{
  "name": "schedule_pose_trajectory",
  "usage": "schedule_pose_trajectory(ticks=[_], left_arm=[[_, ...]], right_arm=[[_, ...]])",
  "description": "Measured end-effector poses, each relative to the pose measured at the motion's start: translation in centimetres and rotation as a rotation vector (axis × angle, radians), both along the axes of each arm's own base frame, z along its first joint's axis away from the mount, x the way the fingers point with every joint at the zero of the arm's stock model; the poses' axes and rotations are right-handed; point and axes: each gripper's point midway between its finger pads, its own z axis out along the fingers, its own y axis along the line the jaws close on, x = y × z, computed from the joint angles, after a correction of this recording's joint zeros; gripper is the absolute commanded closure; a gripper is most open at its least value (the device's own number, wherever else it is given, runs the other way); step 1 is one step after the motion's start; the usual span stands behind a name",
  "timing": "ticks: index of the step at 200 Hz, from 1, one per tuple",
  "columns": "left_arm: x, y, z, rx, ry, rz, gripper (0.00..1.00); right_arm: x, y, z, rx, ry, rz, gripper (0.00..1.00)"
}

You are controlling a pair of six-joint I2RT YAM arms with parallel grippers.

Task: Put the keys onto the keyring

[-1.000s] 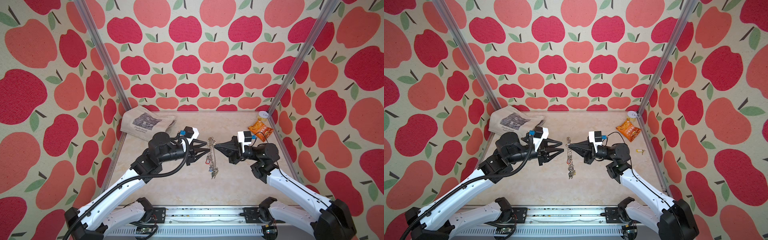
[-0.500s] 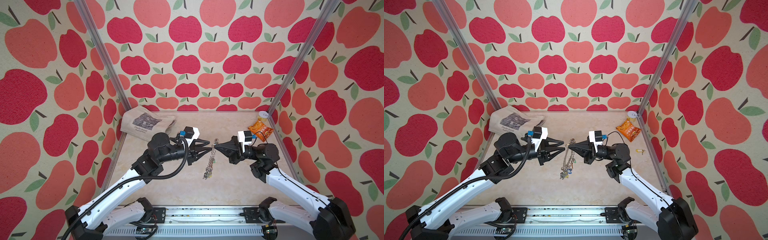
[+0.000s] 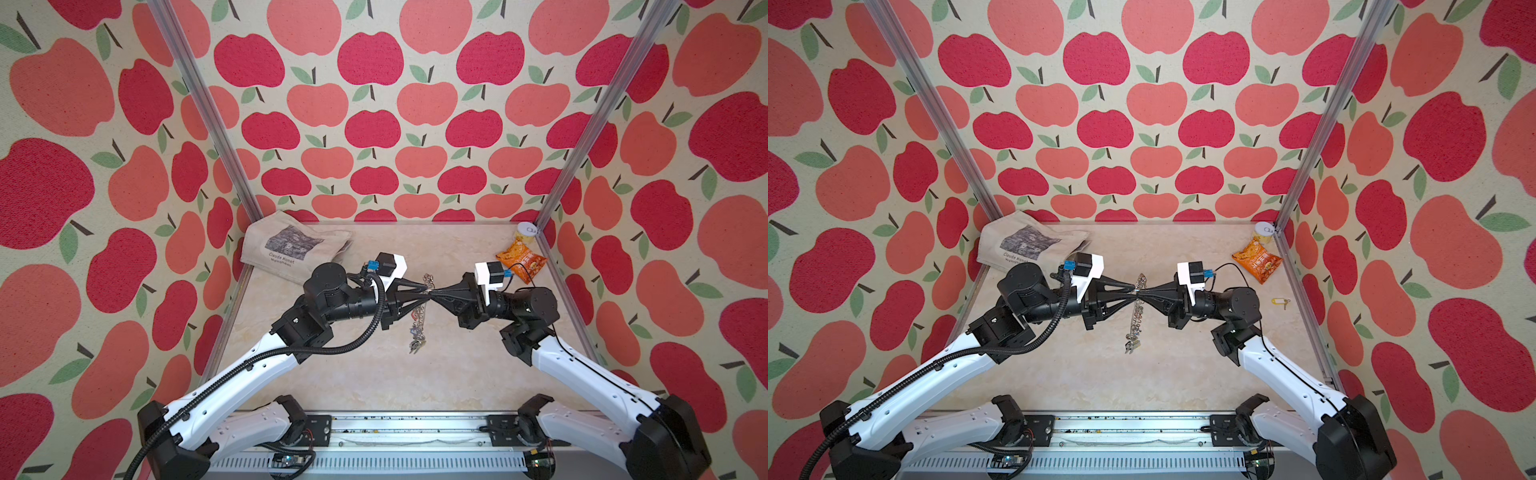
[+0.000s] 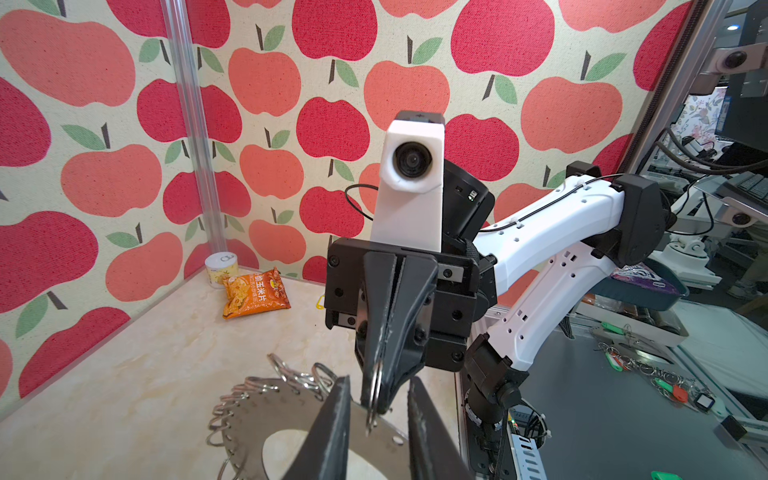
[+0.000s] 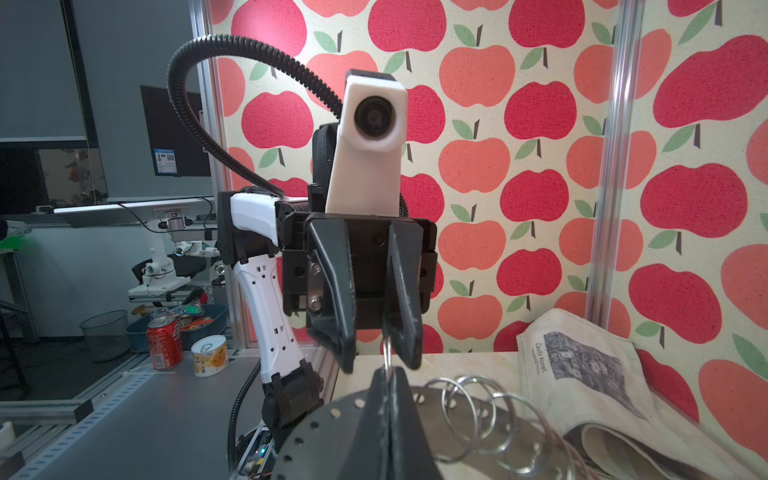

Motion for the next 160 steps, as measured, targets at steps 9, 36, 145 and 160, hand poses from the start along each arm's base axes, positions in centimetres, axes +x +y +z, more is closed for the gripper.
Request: schedule_pose_trajectory(ticks=[9,36,145,160], left_arm=[[-0.1,-0.1,0.1,-0.001,-0.006,-0.005,0.86],[-0.1,-0.1,0.3,-0.001,-0.019,-0.004,1.0],[-0.6,0.5,-0.5,0.141,-0.041,0.011,1.0],[-0.6,0.9,-0.1,0.187,-0.058,0.024,1.0]], right_arm=[[0.0,0.0,0.0,0.0,0.0,0.0,1.0],[-0.2,-0.1,0.1,0.002,-0.004,0.009,1.0],[0.3,-0.3,-0.4,-0.138,0.015,-0.084,0.38],[0.1,-0.9,0.4,-0.19,-0.025,-0.143,0.37]])
